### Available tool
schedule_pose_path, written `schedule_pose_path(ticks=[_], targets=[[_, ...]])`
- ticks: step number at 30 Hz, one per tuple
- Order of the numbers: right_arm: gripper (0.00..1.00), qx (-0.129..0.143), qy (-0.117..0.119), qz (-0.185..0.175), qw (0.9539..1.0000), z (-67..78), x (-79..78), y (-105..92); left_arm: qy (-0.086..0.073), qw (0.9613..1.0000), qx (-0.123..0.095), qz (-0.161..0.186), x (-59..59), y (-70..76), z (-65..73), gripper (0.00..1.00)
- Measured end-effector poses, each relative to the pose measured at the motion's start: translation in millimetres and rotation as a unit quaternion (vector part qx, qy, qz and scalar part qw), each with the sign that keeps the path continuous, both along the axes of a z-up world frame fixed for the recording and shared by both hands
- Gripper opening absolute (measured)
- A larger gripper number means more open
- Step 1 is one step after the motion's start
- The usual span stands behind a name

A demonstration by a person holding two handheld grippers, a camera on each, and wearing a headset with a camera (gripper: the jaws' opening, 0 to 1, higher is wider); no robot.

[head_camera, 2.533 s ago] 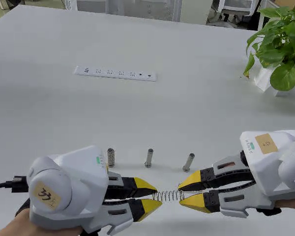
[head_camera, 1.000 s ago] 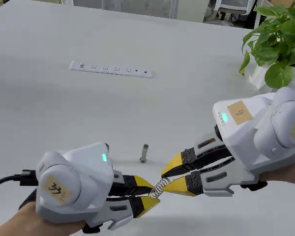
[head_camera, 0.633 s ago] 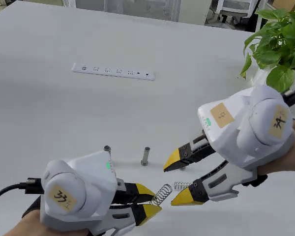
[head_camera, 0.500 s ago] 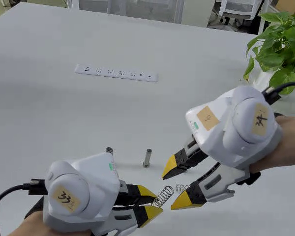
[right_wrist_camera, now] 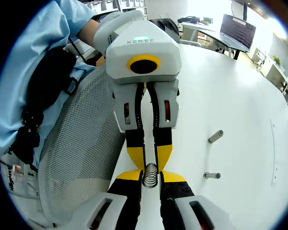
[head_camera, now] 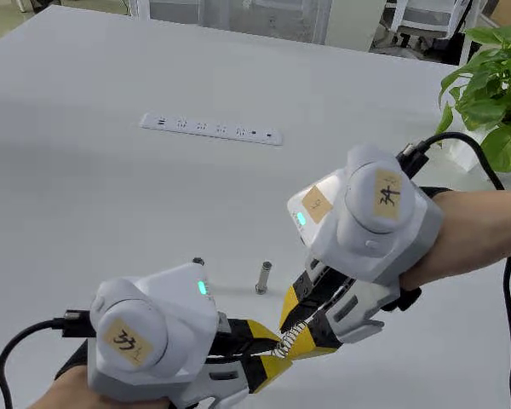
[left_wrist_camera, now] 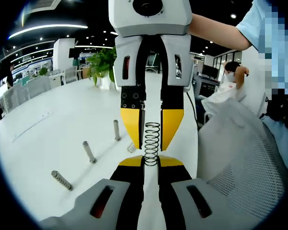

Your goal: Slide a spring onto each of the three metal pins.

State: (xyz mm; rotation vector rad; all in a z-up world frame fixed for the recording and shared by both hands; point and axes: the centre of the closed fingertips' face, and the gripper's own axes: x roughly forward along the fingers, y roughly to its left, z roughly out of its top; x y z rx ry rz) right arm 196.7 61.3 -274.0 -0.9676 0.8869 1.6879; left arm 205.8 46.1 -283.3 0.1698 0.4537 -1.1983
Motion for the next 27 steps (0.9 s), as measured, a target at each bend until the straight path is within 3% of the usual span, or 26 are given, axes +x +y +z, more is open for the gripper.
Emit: schedule_pose_path(ticks=[13, 20, 27], targets=[[0.08, 0.006, 0.005, -0.009, 0.9999, 1.6, 0.7, 2.4, 0.007, 0.9997, -0.021, 0.015, 2.1, -0.7, 4.4, 0.06], [0.08, 0.001, 0.007, -0.005, 1.0000, 1.4, -0.6, 1.0, 0.007, 0.9996, -0.022, 0.016, 1.5, -1.6, 4.6, 0.06], [0.07, -0.002, 0.018, -0.028, 0.9995, 2.3, 1.9, 1.7, 0.006, 0.9993, -0.027, 0.026, 3.1, -0.4, 5.5, 0.07]])
